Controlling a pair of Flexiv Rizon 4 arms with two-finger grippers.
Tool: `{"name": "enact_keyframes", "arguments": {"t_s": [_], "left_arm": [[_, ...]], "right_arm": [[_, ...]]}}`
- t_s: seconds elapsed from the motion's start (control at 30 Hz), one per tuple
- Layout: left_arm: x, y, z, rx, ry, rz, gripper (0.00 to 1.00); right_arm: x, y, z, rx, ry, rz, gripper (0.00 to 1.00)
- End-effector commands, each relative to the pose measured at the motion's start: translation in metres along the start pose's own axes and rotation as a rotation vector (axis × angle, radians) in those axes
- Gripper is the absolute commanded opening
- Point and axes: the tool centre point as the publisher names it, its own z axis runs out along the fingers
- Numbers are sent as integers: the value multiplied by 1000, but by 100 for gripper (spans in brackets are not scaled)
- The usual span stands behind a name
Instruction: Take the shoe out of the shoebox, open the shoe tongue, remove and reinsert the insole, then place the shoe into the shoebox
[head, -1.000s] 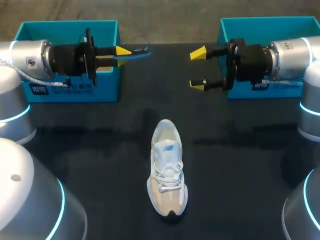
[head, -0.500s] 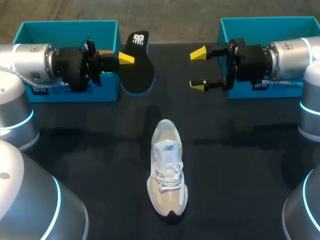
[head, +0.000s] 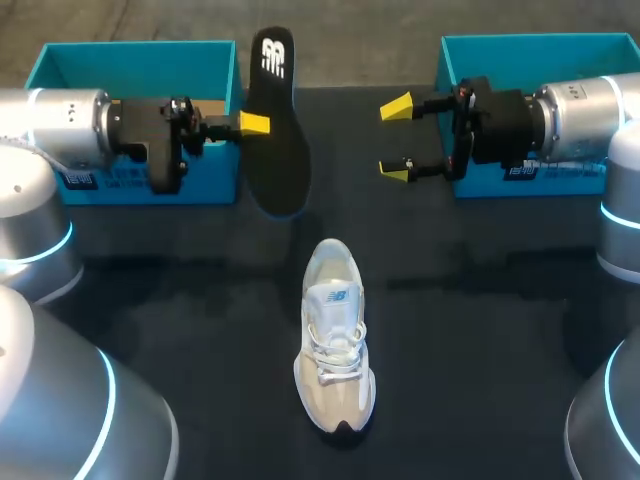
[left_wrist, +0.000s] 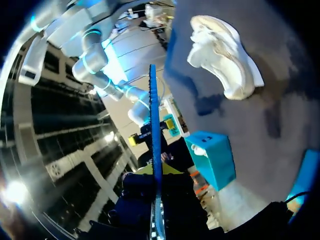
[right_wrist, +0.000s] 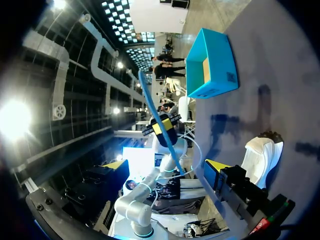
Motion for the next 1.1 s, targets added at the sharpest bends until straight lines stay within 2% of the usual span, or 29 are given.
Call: {"name": "enact_keyframes", "arguments": {"t_s": [0.03,0.23,0.47,0.77,1.1], "left_arm": [[-1,-2,7,-46,27,83,0],[0,-1,11,-79,31,28,0],[1,0,16,-88,24,-18,0],[10,5,23,-77,54,-100,0],[12,5,23,-66,47,-111,0]], "right_arm": [[0,0,2,-2,-2,0,100],[0,1,4,-6,-12,-17,100],[-13,0,23,1,-25,-137,100],[-23,5,49,33,-83,-173,100],[-23,5,49,33,-83,-173,100]]}}
